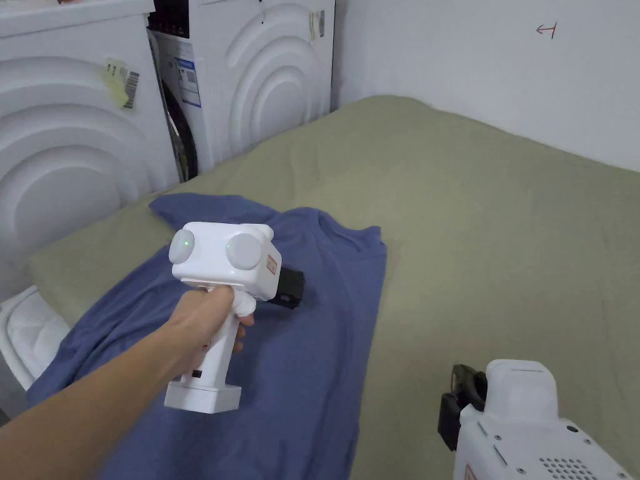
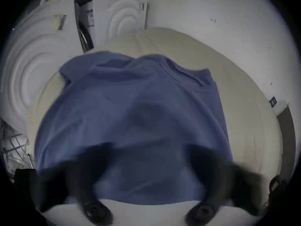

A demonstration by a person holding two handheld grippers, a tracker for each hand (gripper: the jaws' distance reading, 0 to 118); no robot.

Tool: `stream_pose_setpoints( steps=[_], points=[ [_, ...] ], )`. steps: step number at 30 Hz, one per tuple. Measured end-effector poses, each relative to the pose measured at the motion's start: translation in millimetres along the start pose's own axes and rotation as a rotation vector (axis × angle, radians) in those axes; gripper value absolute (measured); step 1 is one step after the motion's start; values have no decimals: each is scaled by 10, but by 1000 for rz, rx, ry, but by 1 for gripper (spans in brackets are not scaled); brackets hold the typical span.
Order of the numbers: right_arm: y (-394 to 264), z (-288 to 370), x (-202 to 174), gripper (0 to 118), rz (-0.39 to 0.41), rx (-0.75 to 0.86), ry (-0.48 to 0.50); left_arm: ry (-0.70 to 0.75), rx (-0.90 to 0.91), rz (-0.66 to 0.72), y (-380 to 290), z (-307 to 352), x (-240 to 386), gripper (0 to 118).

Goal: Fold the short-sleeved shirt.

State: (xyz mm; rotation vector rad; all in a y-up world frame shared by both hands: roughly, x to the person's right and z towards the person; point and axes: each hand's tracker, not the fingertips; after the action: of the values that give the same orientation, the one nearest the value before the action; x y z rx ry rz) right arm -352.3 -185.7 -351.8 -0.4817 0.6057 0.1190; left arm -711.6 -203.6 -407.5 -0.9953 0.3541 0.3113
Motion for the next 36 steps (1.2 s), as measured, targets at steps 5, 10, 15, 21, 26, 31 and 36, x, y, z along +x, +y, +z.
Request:
stream_pose_setpoints(
  steps=[5, 10, 15, 21, 26, 31, 36],
  points=[
    [-4, -22, 107, 0, 1, -10, -22, 98, -67, -91, -167, -190, 160, 111],
    [14, 136, 257, 0, 16, -3, -48, 151, 26, -91, -138, -39, 258, 74],
    [65, 577, 625, 0, -14, 9, -105, 207, 45, -149, -164, 266, 366, 0],
    [108, 1372, 1257, 0, -48, 49, -261, 59, 153, -183, -209, 1181, 874, 0],
    [107, 2104, 1625, 0, -56, 98, -340, -59, 265, -304, -411, 2074, 1720, 0],
    [42, 2741, 1937, 0, -78, 141, -423, -229, 331, -420, -566, 2694, 2699, 0],
    [-36, 3270, 2259, 0, -113, 179, -522, -417, 347, -538, -774, 2985, 3692, 0]
  ],
)
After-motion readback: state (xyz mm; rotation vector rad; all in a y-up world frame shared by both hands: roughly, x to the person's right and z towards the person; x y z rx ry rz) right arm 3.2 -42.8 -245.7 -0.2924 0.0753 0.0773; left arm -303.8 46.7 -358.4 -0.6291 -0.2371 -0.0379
